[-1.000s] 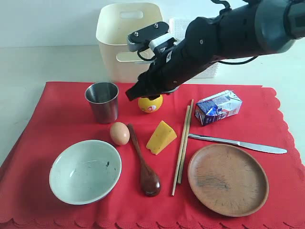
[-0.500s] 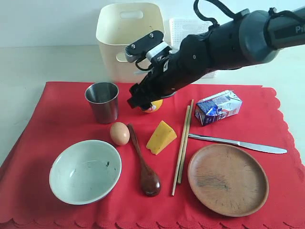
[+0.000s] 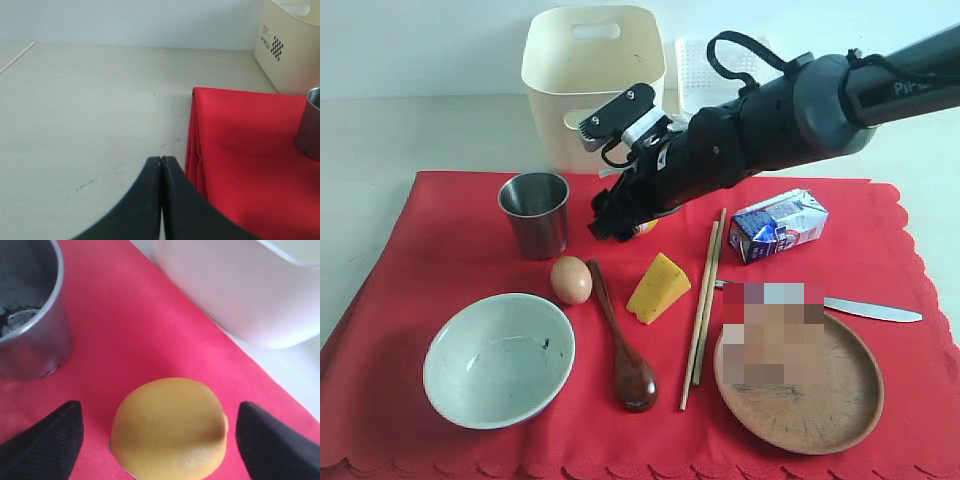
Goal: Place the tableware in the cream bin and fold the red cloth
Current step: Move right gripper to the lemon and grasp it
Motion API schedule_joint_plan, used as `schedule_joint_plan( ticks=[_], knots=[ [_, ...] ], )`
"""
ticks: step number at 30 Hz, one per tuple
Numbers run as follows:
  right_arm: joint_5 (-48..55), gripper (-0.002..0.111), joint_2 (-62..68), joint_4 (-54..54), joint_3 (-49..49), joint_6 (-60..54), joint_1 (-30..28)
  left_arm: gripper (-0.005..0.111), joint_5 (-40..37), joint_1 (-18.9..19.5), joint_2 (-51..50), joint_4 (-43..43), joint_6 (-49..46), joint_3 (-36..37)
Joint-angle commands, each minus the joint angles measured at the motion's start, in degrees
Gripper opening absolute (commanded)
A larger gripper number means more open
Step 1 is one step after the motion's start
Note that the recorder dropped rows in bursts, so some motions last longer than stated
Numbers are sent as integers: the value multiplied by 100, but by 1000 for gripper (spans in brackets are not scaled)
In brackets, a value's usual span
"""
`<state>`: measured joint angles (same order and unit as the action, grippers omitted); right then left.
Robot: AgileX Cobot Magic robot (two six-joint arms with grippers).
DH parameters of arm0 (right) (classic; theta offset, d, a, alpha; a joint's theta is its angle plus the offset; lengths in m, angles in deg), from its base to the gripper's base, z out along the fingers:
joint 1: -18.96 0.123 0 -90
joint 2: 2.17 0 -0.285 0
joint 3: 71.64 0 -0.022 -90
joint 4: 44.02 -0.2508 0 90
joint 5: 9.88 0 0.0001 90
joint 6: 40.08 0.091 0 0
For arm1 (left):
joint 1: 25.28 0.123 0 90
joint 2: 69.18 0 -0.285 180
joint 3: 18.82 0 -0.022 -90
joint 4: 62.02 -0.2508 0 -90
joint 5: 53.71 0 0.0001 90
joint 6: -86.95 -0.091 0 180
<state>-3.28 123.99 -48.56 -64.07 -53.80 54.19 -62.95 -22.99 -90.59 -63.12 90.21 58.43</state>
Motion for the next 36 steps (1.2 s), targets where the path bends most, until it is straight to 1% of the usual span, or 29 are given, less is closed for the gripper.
schedule_joint_plan(
  ticks=[1, 7, 11, 13, 18, 22, 32, 35, 36],
  knots=[
    [-161, 79, 143, 57, -80, -9, 7, 1, 38, -7, -47, 30, -1, -3],
    [-148, 79, 246, 67, -216, -9, 7, 1, 38, -7, -47, 30, -1, -3],
    [-125, 75, 246, 67, -216, -9, 7, 1, 38, -7, -47, 30, -1, -3],
    [-56, 71, 246, 67, -216, -9, 7, 1, 38, -7, -47, 30, -1, -3],
    [107, 56, 246, 67, -216, -9, 7, 1, 38, -7, -47, 30, -1, -3],
    [214, 49, 246, 67, -216, -9, 7, 1, 38, -7, -47, 30, -1, -3],
    [290, 50, 246, 26, -216, 193, 7, 1, 38, -7, -47, 30, -1, -3],
    [424, 58, 246, 26, -216, 193, 7, 1, 38, -7, -47, 30, -1, -3],
    [519, 63, 246, 26, -216, 193, 7, 1, 38, -7, -47, 30, -1, -3]
  ],
)
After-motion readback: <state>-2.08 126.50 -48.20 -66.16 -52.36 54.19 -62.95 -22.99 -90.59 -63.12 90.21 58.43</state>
